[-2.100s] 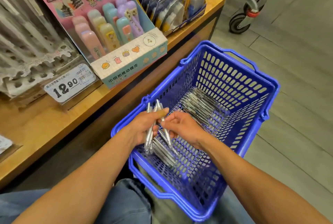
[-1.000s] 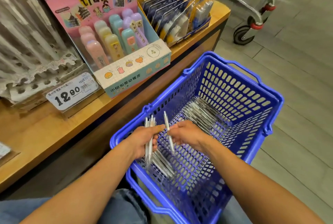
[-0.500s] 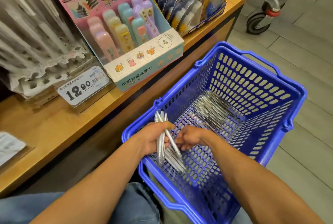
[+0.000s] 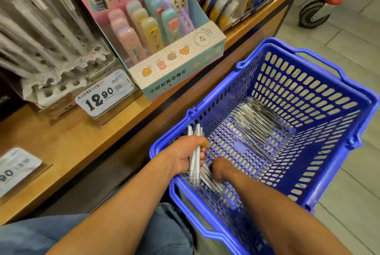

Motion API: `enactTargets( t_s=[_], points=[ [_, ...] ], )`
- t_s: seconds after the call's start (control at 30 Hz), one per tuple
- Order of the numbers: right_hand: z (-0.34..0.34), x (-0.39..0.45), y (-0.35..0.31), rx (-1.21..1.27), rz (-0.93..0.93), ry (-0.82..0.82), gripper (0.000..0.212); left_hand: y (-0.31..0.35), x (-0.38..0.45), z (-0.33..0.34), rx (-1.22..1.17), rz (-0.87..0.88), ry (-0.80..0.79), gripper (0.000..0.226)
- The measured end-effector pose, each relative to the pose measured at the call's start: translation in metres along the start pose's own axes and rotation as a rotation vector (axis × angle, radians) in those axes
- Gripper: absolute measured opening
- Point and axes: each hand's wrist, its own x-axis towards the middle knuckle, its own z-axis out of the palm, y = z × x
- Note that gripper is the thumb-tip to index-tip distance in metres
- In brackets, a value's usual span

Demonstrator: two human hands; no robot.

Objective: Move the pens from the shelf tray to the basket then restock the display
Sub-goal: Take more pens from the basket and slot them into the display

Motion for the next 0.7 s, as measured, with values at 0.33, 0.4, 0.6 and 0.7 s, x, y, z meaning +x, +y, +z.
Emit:
enactTargets(
  t_s=[0.33,0.4,0.6,0.7],
  points=[
    [-0.078,-0.079,0.021,0.896,0.029,-0.026,0.007,0.0,-0.004,0.003,-0.077,0.068,0.013,0.024],
    [-0.097,-0.108,0.022,1.057,-0.07,-0.004,0.003,0.0,-0.003,0.004,-0.091,0.076,0.019,0.024],
    [-0.113,-0.155,0.003,1.199,-0.272,0.074,0.014,-0.001,-0.004,0.007,-0.132,0.087,-0.09,0.015],
    [-0.107,-0.152,-0.016,1.147,-0.329,0.109,0.015,-0.001,-0.007,0.01,-0.205,0.079,-0.227,0.027]
  ],
)
